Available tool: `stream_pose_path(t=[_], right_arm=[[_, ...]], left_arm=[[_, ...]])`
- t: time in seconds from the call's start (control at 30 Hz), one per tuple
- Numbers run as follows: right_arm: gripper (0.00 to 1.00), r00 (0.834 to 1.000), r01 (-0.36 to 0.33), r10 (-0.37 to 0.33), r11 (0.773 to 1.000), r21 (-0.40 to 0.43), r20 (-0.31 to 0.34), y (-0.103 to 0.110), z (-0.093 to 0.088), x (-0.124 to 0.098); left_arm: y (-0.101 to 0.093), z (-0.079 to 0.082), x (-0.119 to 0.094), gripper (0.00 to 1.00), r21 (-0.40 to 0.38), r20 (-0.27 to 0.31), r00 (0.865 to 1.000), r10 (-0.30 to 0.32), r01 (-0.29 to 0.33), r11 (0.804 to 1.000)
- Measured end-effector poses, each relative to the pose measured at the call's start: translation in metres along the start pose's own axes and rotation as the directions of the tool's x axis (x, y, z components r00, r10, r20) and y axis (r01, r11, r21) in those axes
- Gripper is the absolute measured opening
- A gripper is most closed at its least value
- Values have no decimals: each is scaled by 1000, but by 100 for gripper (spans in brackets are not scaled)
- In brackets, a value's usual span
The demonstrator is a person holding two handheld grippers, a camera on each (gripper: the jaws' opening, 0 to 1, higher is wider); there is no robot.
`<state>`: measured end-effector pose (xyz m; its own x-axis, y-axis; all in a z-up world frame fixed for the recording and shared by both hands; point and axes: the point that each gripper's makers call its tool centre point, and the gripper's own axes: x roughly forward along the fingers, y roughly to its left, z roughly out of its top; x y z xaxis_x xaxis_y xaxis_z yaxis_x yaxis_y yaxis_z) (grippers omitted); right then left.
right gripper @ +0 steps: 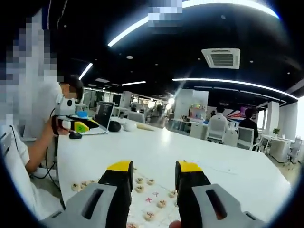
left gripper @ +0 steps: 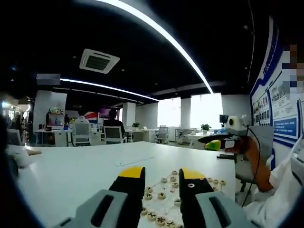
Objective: Pick up the chess pieces one by one and place each piece onto its starting position on the chessboard, setting the pieces on their correct points until all the chess pieces are arranged in the starting layout
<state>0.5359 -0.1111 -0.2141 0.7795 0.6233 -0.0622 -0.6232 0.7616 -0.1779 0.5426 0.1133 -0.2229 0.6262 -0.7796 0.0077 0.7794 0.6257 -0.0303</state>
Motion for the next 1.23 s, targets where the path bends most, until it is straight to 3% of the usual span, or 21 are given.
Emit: stream_pose_path(t=[0.47, 1.23], right_arm=[[36, 999, 32, -32, 999, -12, -1, -5, 3, -5], [36, 999, 44, -45, 999, -15, -14, -8, -1, -4]], left_arm=[[10, 7, -7, 30, -15, 21, 999, 36, -36, 999], [7, 7, -5, 30, -11, 17, 999, 30, -30, 999]])
